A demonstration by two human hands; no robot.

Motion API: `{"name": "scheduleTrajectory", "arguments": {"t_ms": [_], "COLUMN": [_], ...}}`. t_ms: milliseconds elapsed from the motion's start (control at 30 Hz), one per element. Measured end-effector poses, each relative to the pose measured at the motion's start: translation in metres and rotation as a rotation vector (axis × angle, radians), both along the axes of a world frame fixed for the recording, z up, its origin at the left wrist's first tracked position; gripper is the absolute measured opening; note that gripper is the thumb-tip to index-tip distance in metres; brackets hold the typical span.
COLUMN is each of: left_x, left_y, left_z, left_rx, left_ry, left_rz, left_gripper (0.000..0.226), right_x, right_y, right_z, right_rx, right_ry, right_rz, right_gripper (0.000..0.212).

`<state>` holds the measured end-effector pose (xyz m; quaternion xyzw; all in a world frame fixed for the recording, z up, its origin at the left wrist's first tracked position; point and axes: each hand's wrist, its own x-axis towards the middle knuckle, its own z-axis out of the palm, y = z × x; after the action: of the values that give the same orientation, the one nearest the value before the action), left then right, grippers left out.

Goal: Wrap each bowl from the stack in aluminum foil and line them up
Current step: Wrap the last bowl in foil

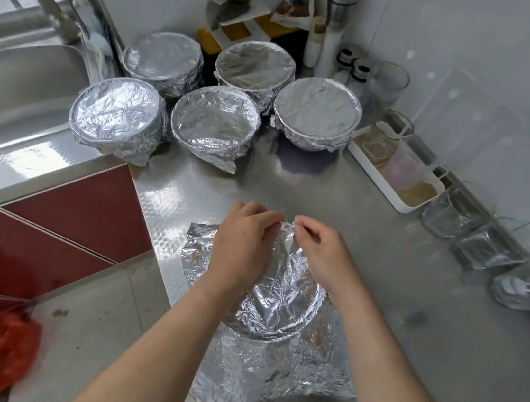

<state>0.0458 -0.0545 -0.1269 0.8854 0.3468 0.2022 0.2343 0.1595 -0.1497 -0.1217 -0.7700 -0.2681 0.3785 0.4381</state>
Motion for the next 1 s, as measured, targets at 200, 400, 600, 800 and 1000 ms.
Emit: {"name": "scheduleTrajectory", "arguments": {"t_ms": [200,400,600,800,1000], "left_x": [0.0,0.0,0.0,0.011,0.01], "left_y": [-0.002,-0.004,-0.002,0.014,0.023], "left_z": [-0.001,-0.001,0.0,0.014,0.034], "left_rx": [0.0,0.017,0.041,0.009,-0.288], "left_ry": [-0.034,-0.034,0.028,0.452,0.557], "left_rz": [-0.038,-0.08,-0.145,-0.259,-0.398], "left_gripper": [0.018,0.022,0.024,0.03,0.027], "right_x": [0.001,0.007,0.008,0.01,0.006], "right_y": [-0.003,-0.006,-0.006,-0.01,-0.002], "right_z": [0.0,-0.003,-0.001,0.006,0.017], "right_rx": [0.038,0.07,0.074,-0.17,-0.194], "right_ry": [0.239,0.3,0.265,-0.243,-0.343], "right_rz": [-0.07,-0.012,0.053,0.216,0.315], "right_gripper": [0.046,0.036,0.03,0.049,0.039]}}
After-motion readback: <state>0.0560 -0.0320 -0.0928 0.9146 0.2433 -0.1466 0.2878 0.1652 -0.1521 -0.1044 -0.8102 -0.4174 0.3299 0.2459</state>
